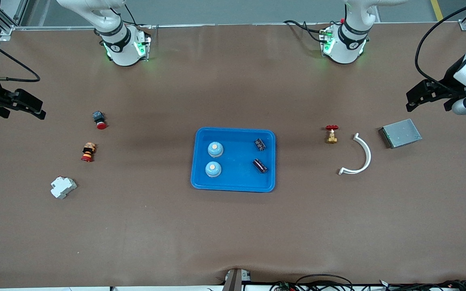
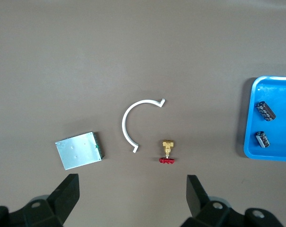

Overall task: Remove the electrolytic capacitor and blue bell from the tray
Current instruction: 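Raise both grippers from rest and swing them toward the blue tray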

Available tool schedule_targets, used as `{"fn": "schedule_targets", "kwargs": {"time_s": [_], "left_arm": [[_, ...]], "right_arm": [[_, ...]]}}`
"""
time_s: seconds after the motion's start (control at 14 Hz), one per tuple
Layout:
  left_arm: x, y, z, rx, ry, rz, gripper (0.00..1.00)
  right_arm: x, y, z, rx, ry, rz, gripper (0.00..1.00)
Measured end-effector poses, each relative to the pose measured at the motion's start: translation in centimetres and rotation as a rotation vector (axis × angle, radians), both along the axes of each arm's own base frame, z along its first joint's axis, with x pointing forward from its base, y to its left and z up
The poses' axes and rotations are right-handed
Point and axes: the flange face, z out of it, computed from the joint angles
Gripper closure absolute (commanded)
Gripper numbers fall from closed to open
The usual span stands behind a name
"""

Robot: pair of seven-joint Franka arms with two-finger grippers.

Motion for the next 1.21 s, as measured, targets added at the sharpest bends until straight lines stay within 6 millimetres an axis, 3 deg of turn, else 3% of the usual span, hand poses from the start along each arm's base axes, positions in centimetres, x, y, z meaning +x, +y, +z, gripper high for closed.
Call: {"fn": "schedule_targets", "kwargs": {"time_s": [0.57, 1.21], "left_arm": [[0.3, 0.1, -0.7, 0.001, 0.013, 0.002, 0.00], [2.7, -0.7, -5.8, -0.013, 0.103, 0.043, 0.00]], "right_arm": [[0.0, 0.1, 0.0, 0.000, 0.000, 0.002, 0.00], [0.0, 0.3, -1.1, 0.000, 0.022, 0.003, 0.00]]}}
